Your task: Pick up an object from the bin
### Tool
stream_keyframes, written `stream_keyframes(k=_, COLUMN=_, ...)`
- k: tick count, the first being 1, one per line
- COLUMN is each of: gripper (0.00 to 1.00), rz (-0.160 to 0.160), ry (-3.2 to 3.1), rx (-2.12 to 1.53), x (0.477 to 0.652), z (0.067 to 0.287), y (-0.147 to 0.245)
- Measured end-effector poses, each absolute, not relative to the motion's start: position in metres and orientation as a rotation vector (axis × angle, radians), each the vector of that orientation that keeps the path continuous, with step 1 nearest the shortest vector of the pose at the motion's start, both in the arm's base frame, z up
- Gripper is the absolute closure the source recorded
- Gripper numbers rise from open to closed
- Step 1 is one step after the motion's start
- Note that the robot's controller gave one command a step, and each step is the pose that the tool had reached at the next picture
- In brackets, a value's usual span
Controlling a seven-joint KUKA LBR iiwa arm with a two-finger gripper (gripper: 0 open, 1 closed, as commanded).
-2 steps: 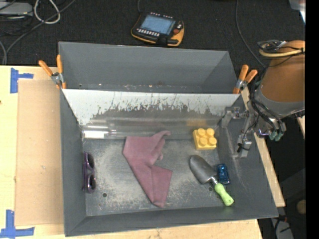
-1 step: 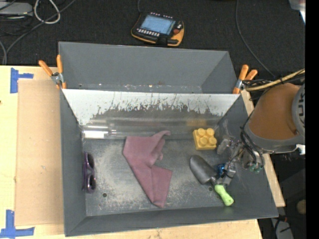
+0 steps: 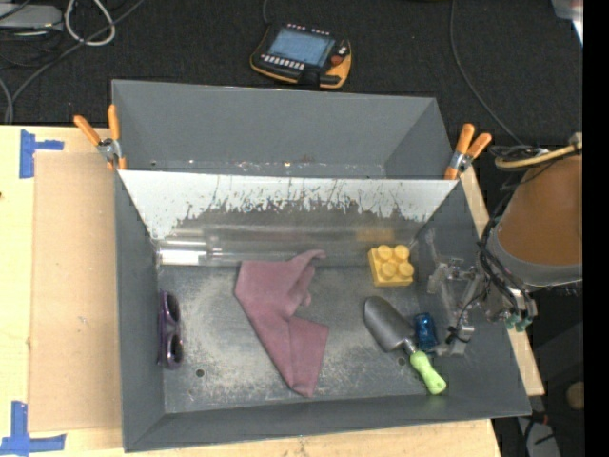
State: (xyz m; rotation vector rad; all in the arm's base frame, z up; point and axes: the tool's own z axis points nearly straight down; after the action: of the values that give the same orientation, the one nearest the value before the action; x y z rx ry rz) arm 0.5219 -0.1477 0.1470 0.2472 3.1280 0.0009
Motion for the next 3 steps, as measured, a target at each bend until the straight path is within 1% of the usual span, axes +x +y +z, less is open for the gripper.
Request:
stream_keyframes(k=1, gripper=0.0, rz=0.005, ry=3.063, rx=0.766, x=0.492, z=0.098, y=-0.117)
stream_keyframes(k=2, gripper=0.0, rz=0.001, ry=3.048, rx=0.735, x=0.498, z=0.069, y=-0.144)
stream_keyframes(k=3, gripper=1.0, rz=0.007, ry=3.066, rx=0.702, x=0.505, z=0.069, y=-0.111)
